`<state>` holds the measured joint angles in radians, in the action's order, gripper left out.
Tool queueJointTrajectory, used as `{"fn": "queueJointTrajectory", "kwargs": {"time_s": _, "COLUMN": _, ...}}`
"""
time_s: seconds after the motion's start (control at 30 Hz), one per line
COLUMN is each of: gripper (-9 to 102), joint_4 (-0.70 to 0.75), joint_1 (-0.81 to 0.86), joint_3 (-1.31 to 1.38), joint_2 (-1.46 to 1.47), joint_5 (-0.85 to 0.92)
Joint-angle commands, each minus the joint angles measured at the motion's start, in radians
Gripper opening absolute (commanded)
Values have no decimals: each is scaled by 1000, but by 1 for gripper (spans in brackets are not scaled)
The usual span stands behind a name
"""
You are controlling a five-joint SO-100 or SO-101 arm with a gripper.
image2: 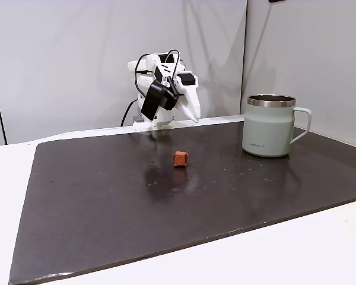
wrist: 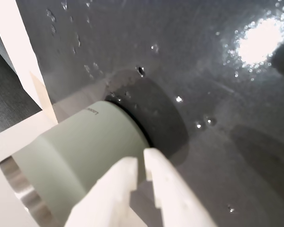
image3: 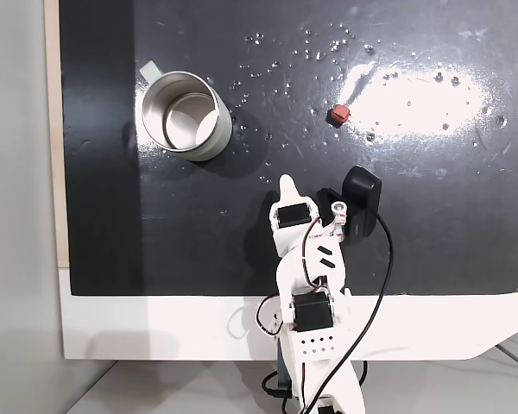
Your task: Grasp a cube and put it in the cup.
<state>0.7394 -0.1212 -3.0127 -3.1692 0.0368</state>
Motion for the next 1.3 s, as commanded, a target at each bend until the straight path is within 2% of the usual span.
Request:
{"fn": "queueJointTrajectory", "kwargs": {"time_s": 0.0, "gripper": 0, "joint_4": 6, "joint_1": 25, "joint_3": 11, "joint_2": -6, "joint_5": -18}}
{"fn": "queueJointTrajectory", "kwargs": {"time_s": 0.13, "gripper": 0, "joint_4": 14, "joint_1": 69, "joint_3": 31, "joint_2": -6, "joint_5": -28}}
{"fn": "queueJointTrajectory", "kwargs": {"time_s": 0.33, "gripper": 0, "joint_4": 84, "joint_1": 92, "joint_3": 196, "joint_2": 35, "joint_5": -29}}
{"fn": "queueJointTrajectory", "kwargs": {"time_s": 0.77, "gripper": 0, "joint_4": 66, "joint_1": 186, "joint_3": 693, "joint_2": 621, "joint_5": -55}}
{"fn": "queueJointTrajectory", "kwargs": {"time_s": 1.27, "gripper": 0, "joint_4": 175, "joint_1": 265, "joint_3": 1129, "joint_2": 1150, "joint_5": -149}}
